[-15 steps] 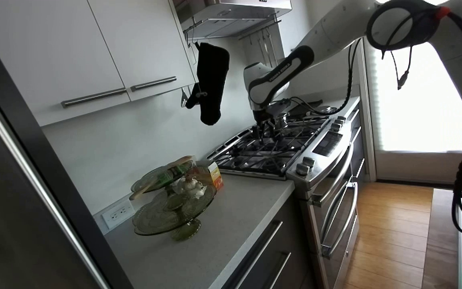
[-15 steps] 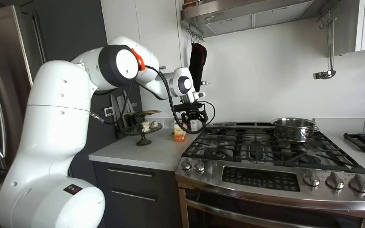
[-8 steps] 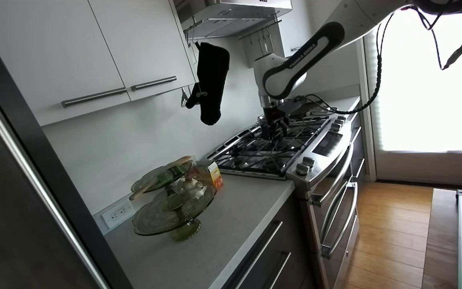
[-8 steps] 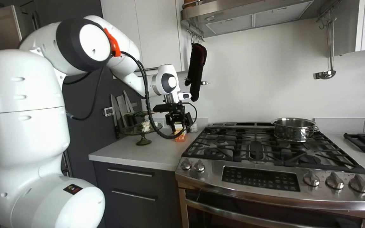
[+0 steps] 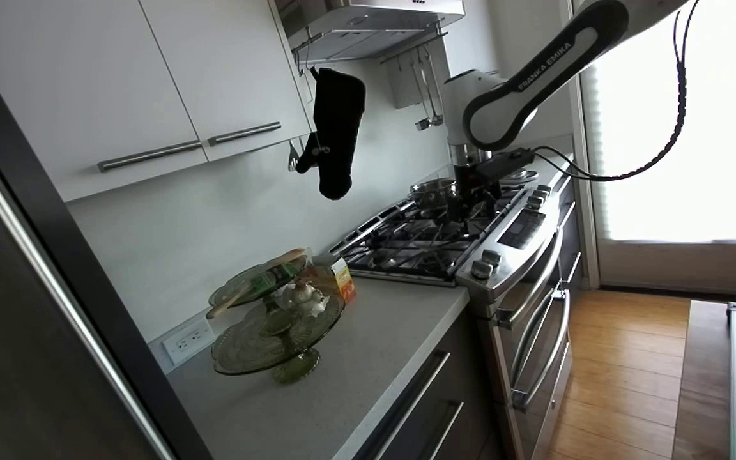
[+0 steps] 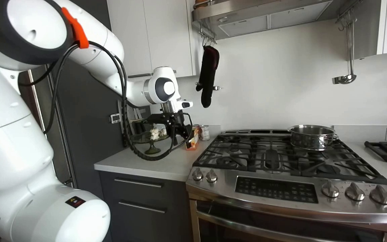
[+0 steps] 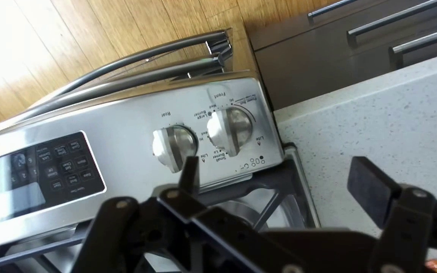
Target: Move the black pan to the back left side of the stove
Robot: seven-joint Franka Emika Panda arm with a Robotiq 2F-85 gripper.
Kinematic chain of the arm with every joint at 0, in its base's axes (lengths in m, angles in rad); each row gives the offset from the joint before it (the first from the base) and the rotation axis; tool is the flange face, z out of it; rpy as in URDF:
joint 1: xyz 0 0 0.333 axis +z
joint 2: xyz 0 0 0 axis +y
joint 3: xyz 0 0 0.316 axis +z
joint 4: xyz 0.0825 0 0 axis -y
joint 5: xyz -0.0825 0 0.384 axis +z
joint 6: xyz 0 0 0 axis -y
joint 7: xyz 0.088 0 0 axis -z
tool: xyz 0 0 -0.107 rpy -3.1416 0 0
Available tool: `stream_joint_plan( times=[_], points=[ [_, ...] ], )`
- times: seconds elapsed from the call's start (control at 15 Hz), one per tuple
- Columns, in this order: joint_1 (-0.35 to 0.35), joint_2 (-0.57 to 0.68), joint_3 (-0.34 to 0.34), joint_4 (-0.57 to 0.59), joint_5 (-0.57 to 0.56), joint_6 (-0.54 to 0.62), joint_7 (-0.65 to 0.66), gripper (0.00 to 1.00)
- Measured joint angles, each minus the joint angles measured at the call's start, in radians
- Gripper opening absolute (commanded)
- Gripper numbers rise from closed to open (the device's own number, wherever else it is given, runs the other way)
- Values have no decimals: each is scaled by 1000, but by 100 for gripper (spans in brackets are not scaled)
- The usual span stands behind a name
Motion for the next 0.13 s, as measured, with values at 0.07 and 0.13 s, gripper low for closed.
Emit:
stream_joint_plan(
  times=[0.07, 0.13],
  points=[
    [-1, 3, 3, 5, 0, 0, 0, 100],
    [-1, 10, 4, 9, 0, 0, 0, 100]
  ],
)
